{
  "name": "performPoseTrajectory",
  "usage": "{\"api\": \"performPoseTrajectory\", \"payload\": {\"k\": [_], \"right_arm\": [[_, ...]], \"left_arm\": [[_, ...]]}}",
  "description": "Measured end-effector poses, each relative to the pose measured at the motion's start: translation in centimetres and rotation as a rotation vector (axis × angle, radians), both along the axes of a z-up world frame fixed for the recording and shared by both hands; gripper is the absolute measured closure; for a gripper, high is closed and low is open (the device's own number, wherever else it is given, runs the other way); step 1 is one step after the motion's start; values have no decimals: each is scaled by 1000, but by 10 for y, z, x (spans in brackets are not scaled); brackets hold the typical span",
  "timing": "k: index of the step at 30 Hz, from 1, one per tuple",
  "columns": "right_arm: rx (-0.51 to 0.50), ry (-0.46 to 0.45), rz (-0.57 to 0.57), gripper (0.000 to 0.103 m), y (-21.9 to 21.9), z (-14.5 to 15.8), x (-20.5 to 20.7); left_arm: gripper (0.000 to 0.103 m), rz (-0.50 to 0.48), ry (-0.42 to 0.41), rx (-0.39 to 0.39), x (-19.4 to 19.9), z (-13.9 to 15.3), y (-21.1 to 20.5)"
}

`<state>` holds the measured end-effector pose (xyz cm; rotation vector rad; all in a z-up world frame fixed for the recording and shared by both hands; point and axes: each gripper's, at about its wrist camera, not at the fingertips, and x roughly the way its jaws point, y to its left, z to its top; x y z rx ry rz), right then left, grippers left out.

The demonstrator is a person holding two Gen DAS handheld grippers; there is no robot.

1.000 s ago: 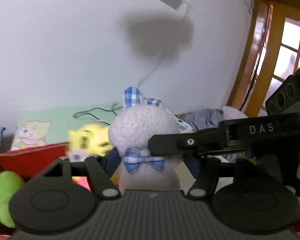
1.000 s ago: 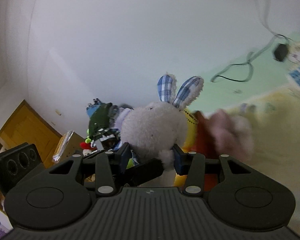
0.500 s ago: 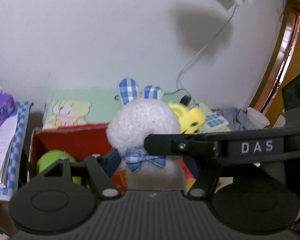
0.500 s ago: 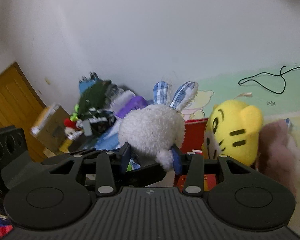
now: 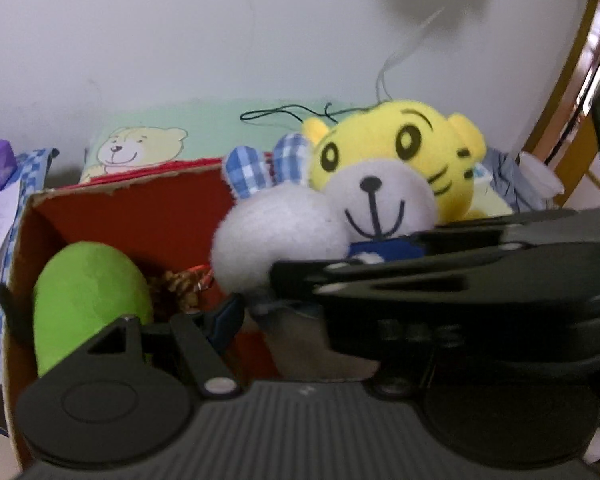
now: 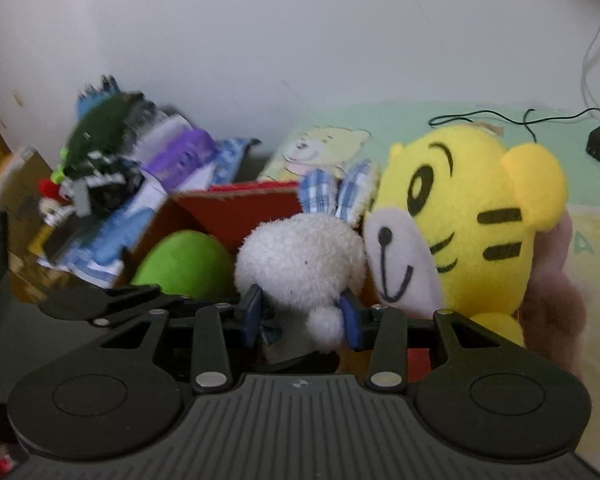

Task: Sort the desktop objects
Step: 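Lower the bunny plush into the red box and open the right tool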

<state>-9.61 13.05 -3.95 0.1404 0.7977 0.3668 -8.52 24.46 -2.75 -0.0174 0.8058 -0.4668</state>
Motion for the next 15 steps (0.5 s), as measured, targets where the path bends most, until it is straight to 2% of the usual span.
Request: {"api": "performPoseTrajectory", "payload": {"k": [2, 8, 13, 15], "right_arm": [[-24, 3, -8, 61, 2, -6, 4], [-60, 10, -27, 63, 2, -12, 15], [-29, 15, -27, 62, -2, -12, 16], [-2, 14, -19, 58, -4, -8, 12]], "left_arm": [[38, 6, -2, 24, 4, -1, -3], [39, 11, 60, 6, 17, -9, -4], [38, -10, 87, -13, 22, -11, -7], [36, -20, 77, 21, 20, -10, -12]]}}
